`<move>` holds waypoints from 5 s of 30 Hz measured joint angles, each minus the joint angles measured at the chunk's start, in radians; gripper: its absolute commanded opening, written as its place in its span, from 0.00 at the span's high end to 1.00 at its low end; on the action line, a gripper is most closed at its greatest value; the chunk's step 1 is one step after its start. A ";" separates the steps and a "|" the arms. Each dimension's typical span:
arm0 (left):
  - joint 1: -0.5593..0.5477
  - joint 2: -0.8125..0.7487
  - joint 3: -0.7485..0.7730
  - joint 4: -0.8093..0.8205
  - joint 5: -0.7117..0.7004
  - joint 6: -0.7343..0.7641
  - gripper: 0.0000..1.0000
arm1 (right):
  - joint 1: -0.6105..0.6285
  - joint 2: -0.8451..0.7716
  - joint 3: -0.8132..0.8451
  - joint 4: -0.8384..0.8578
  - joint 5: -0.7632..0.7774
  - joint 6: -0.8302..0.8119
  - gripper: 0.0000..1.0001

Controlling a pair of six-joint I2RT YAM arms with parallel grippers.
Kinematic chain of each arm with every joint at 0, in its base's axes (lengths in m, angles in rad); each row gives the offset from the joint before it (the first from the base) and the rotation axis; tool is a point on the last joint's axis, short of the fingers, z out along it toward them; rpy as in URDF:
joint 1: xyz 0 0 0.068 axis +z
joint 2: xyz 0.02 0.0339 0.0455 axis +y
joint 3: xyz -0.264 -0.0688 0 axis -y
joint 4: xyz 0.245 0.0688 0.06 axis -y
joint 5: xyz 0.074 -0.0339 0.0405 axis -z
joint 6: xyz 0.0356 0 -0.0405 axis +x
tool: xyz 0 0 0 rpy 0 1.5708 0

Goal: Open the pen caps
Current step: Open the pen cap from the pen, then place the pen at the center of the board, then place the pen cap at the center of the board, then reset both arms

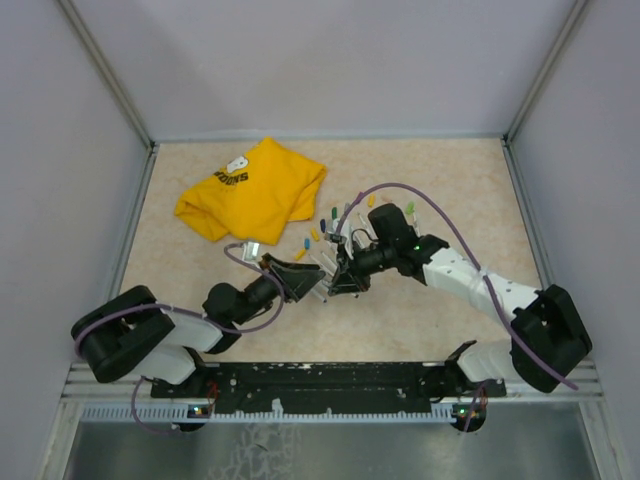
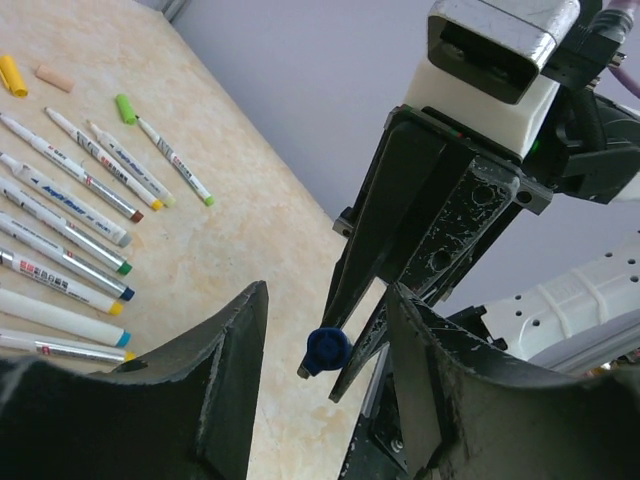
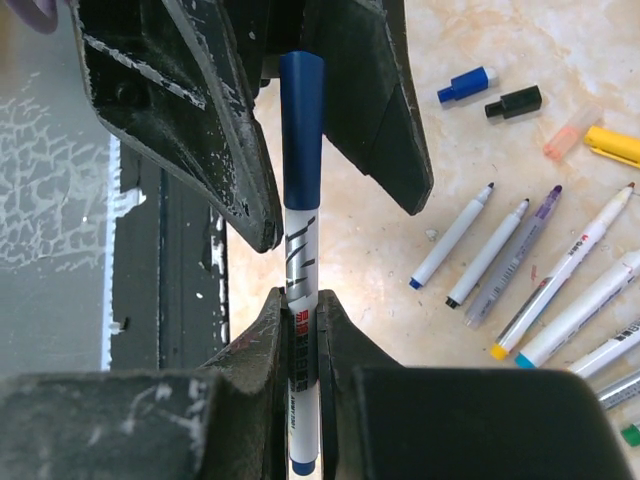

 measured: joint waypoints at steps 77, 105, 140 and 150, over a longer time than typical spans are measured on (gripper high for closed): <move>0.263 -0.318 0.221 -1.625 -0.362 -0.116 0.73 | 0.367 0.418 0.060 0.256 0.883 0.439 0.78; 0.263 -0.539 0.222 -1.637 -0.342 -0.032 0.47 | 0.368 0.257 0.066 0.196 0.831 0.314 0.57; 0.263 -0.434 1.154 -1.707 0.023 0.525 0.00 | -0.248 -0.286 0.594 -0.220 0.528 0.029 0.21; 0.263 -0.422 1.291 -1.805 0.038 0.603 0.00 | -0.248 -0.274 0.720 -0.290 0.719 0.199 0.21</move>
